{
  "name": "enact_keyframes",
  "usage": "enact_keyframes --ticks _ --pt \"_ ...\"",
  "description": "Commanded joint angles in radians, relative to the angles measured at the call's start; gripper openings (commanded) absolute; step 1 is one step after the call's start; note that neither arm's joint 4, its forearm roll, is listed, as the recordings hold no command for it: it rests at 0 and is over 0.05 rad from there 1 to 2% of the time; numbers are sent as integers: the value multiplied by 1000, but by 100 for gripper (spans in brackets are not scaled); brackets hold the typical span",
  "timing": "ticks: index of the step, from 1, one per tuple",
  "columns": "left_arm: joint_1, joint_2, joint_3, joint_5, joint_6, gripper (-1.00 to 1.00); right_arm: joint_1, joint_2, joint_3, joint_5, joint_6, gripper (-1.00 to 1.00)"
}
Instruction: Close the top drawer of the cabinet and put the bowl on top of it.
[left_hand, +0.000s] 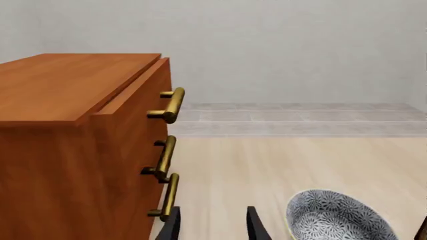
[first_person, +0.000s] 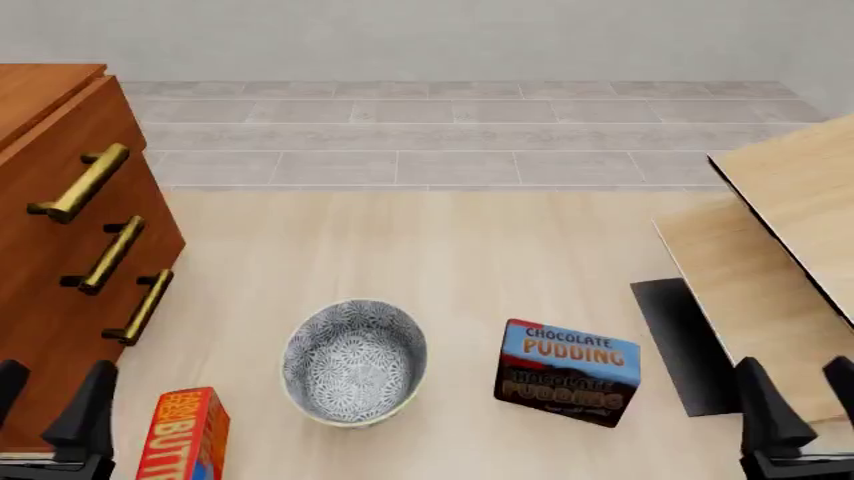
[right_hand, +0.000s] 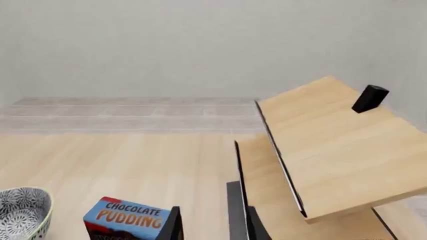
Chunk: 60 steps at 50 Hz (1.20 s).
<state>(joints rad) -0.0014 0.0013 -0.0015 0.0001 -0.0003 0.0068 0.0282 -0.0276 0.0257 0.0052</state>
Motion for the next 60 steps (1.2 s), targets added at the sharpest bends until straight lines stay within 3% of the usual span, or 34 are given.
enact_keyframes --ticks 1,23,44,60 --pt "-14 1 -5 -1 -1 100 -13 -18 21 -25 11 100" --pt "-38 36 -44 -8 -6 100 -11 -18 24 -27 -1 100" --pt "-42 356 -120 -269 -48 100 -12 -20 26 -32 0 100" --pt "-51 662 -190 -488 -23 100 -16 -21 24 -35 11 100"
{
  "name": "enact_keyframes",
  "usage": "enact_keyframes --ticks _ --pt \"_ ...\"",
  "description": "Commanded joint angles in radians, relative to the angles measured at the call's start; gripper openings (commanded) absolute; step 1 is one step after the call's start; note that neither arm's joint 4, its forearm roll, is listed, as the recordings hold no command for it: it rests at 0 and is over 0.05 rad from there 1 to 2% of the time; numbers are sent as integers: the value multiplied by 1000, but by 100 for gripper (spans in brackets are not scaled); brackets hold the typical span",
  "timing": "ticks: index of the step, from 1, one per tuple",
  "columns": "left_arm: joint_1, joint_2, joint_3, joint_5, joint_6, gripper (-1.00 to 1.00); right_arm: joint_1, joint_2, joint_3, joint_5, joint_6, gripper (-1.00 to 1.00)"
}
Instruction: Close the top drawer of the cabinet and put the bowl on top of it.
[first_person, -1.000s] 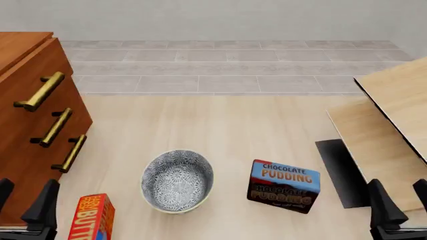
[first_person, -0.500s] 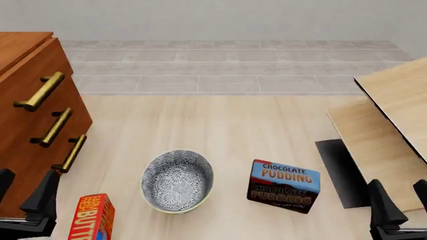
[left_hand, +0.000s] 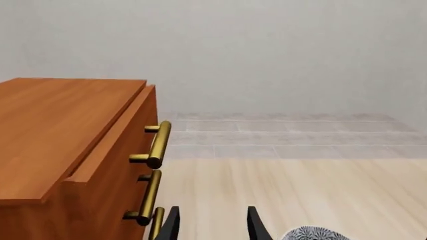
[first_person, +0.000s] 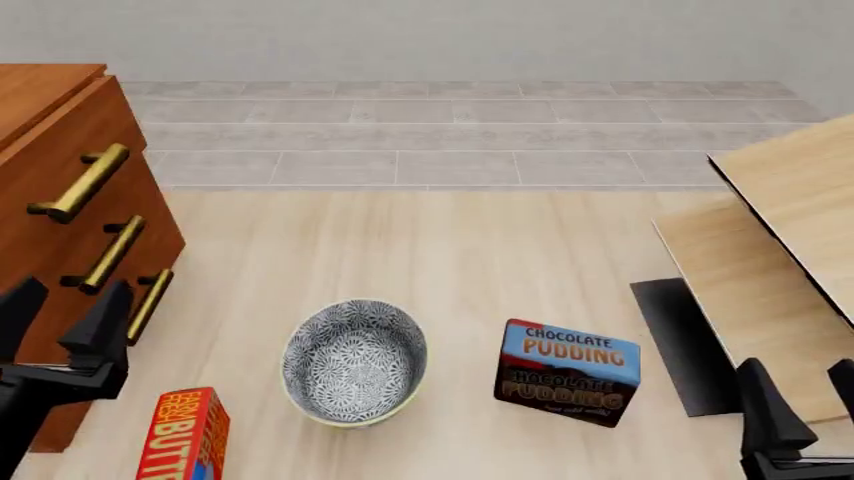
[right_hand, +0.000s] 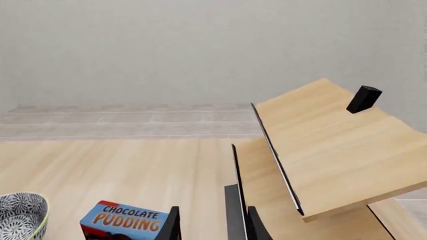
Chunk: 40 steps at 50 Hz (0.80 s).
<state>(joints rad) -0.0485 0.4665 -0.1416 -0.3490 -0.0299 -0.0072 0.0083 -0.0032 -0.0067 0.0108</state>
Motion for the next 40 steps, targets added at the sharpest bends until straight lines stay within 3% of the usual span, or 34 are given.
enact_keyframes --ticks 1,17,25,40 --pt "-4 215 -54 -150 8 100 -3 -2 0 -3 6 100" --pt "0 458 -131 -303 24 100 -7 -1 0 -3 6 100" --pt "63 521 -193 -324 21 100 -13 1 -2 -1 5 100" --pt "190 539 -214 -342 31 100 -19 1 -1 1 9 100"
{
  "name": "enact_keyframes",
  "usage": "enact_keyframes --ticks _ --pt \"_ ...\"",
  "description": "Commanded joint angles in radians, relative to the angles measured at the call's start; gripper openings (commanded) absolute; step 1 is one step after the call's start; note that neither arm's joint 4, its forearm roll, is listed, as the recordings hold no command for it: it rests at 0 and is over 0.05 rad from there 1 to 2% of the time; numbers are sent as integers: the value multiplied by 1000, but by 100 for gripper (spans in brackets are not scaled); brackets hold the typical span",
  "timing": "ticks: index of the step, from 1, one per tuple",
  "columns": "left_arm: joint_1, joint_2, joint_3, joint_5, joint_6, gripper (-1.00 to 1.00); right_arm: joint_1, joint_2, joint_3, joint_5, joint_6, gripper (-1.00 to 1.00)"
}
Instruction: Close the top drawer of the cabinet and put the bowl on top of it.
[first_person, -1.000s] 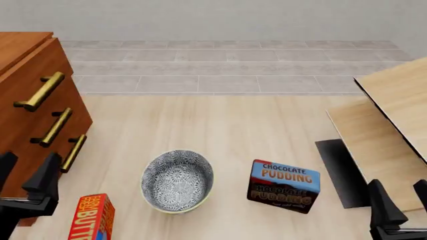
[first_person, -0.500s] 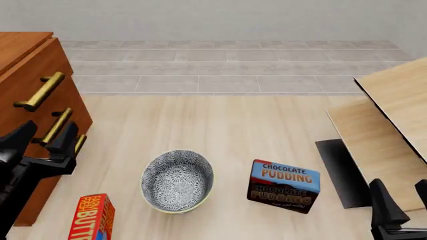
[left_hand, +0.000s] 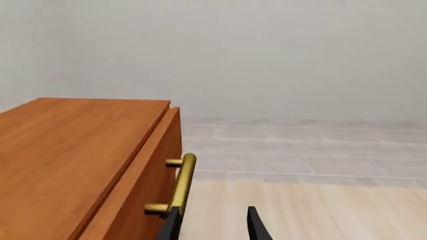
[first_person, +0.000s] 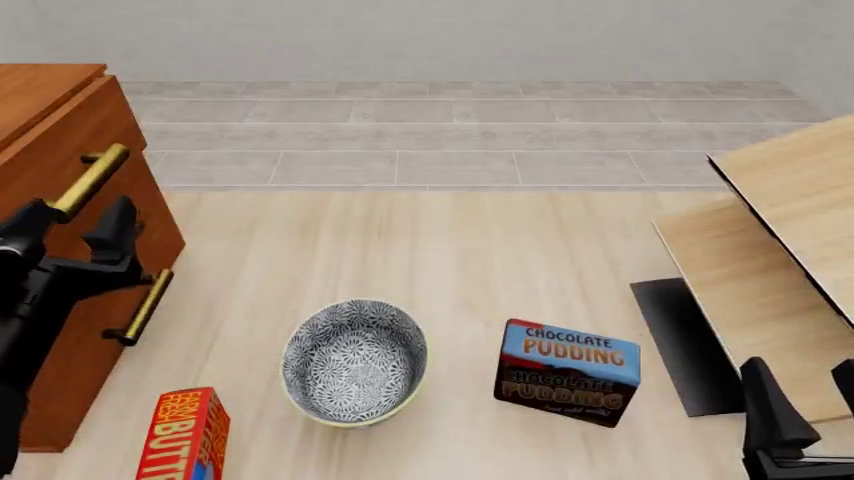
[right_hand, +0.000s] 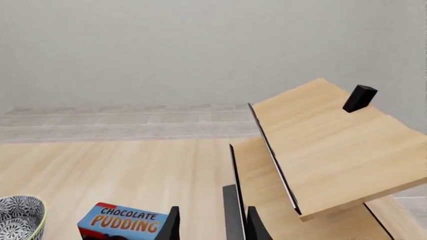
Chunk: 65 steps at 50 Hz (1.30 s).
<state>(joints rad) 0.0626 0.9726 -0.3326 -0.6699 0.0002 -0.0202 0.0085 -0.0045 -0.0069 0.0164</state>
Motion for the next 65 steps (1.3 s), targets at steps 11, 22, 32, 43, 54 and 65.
enact_keyframes --ticks 11,22,32,43,54,65 --pt "161 42 -14 -37 7 100 -5 -1 0 8 2 100" --pt "296 73 15 -89 16 100 -8 1 0 9 -1 100" --pt "412 94 25 -117 10 100 -5 -1 0 9 -7 100" --pt "384 17 37 -66 4 100 -11 -5 1 8 -4 100" --pt "187 -273 16 180 -19 100 -12 -5 0 6 -2 100" --pt "-64 -483 17 385 20 100 -12 -6 -2 6 2 100"
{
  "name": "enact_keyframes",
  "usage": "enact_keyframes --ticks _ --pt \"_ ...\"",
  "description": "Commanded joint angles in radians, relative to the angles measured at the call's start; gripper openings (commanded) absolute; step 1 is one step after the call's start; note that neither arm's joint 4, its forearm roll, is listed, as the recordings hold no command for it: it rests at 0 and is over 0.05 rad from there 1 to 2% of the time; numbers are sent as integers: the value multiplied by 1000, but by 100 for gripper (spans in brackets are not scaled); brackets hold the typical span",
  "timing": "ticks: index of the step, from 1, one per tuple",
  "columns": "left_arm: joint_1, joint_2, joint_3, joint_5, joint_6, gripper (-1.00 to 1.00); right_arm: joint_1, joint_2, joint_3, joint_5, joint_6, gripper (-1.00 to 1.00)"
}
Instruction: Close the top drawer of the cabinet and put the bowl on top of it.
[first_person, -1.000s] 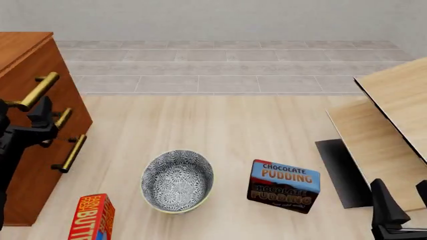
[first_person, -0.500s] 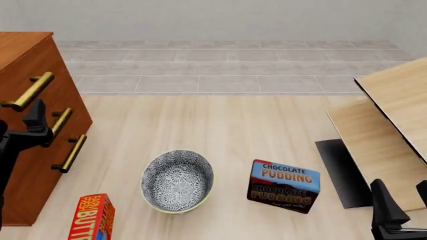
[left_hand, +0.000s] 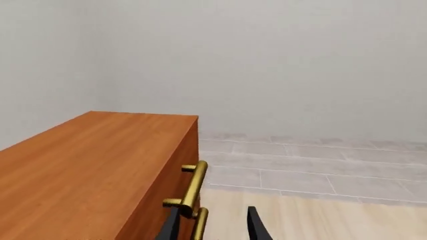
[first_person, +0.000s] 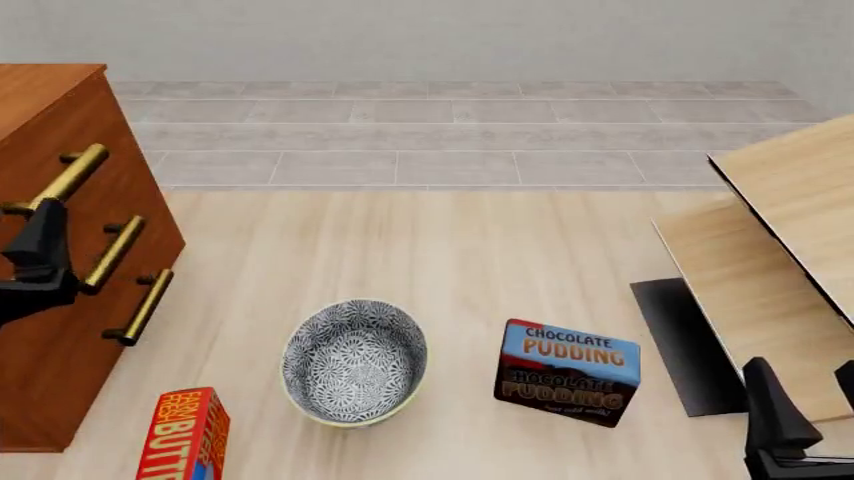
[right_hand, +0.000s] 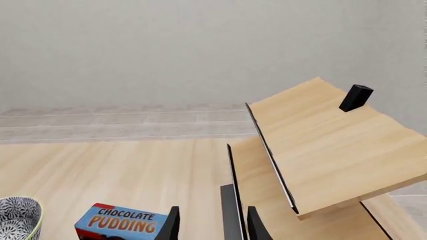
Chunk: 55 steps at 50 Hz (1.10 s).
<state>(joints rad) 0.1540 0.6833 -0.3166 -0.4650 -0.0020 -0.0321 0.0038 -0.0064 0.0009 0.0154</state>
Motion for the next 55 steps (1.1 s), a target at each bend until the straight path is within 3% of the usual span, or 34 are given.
enact_keyframes --ticks 1,14,16,25,29,39,42,47,50,55 --pt "-156 -194 1 180 23 100 0 -1 0 -2 3 100" --pt "-324 -155 -59 297 62 100 -3 -2 -1 -3 6 100" --pt "-359 -144 -95 344 95 100 -2 -2 -1 -3 6 100" --pt "-434 -34 -217 477 86 100 -6 -2 -2 -2 7 100" --pt "-451 22 -245 504 117 100 -5 -2 -4 1 5 100" --pt "-511 117 -374 637 75 100 -1 -2 0 2 -1 100" --pt "-535 141 -405 687 12 100 1 0 -1 3 -2 100" --pt "-539 136 -401 707 10 100 3 1 -3 7 -3 100" --pt "-549 174 -400 729 -49 100 7 3 -1 6 -5 100" --pt "-562 186 -390 727 -77 100 9 5 1 3 -7 100"
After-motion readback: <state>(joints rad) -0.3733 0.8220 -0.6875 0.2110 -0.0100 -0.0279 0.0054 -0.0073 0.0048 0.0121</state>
